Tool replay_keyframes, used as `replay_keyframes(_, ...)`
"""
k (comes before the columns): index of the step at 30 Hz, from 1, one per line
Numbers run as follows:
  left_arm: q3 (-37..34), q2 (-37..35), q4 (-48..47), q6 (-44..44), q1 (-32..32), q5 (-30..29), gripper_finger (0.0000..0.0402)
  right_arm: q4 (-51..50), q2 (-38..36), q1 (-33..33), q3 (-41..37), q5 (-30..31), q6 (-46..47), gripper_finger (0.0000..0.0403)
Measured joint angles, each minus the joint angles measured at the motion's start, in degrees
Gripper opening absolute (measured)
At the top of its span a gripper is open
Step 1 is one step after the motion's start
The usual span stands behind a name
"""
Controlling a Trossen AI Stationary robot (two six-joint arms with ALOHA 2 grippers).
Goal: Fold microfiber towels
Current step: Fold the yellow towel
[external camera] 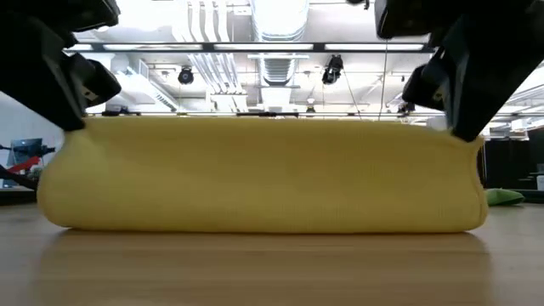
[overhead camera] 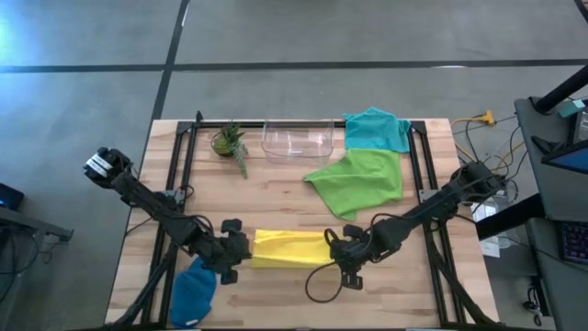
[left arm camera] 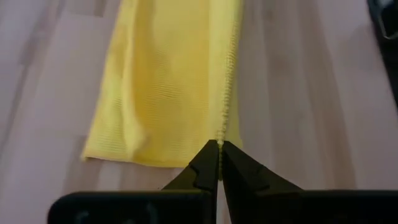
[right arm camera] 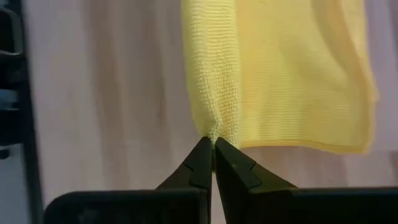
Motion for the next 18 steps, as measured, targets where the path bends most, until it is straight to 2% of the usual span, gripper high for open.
replay_keyframes(8, -0.04, 0.00, -0.48, 0.02, 1.98, -4.13, 0.0000, -0.37, -0.13, -3.14, -0.46, 0.79, -0.04, 0.0009)
replay_keyframes(18, -0.15, 0.14, -3.58, 0.07, 5.56, -4.37, 0.0000, -4.34, -0.13, -4.98, -0.86, 3.41, -0.50, 0.0009)
